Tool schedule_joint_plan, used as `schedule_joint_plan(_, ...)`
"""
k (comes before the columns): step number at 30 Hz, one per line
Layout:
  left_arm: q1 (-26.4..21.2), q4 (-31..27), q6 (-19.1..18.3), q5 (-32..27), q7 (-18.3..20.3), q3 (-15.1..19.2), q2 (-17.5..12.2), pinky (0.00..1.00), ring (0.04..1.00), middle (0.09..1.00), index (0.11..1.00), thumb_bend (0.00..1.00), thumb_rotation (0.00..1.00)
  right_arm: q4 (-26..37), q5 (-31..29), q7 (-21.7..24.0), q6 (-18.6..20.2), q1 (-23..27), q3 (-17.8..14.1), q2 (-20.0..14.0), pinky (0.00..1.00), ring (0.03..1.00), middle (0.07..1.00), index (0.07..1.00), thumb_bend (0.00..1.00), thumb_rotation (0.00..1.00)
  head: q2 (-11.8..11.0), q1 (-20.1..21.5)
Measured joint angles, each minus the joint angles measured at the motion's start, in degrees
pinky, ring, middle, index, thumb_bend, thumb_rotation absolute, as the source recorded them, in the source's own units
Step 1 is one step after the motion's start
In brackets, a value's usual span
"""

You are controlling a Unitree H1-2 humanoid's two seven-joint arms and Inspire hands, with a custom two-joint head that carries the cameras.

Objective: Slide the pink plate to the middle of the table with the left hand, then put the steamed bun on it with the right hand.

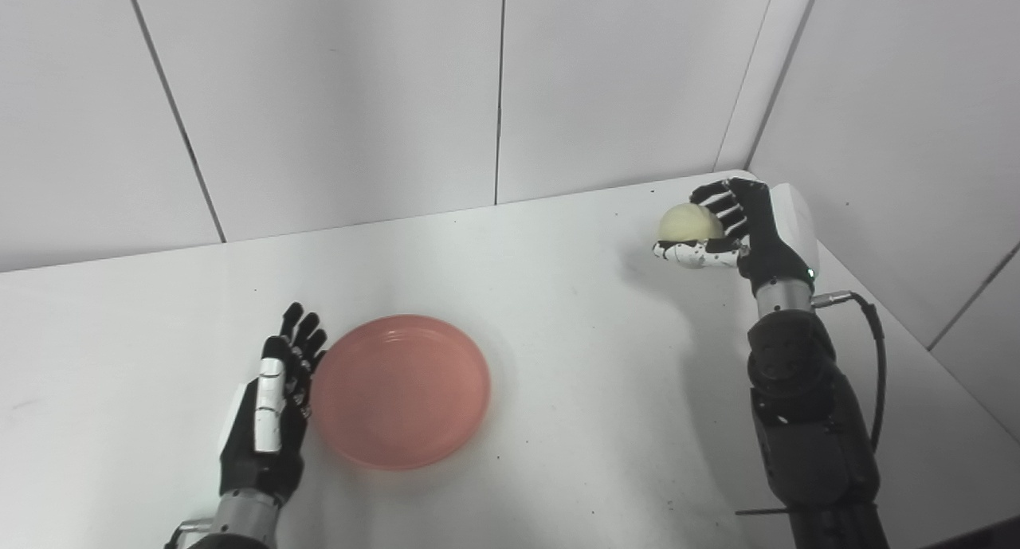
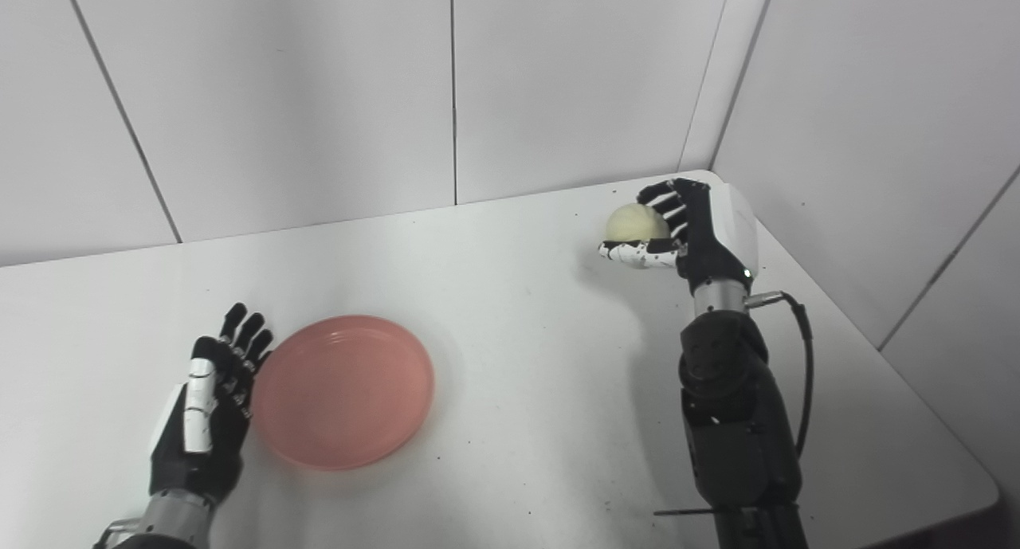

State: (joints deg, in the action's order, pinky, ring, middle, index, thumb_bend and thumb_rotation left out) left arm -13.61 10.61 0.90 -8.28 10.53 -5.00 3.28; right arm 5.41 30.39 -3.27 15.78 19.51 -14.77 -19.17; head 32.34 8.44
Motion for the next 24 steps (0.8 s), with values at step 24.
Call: schedule_joint_plan(24,-4.73,7.68,5.04,5.78,-2.58,-1.56,3.43,1.0,1.0,1.0,1.0,0.67,1.0,4.13,-6.37,2.54,-10.4,-3.48,20.38,7.66,0.23,0.434,0.453,0.517,0.51,0.0,2.55,-9.5)
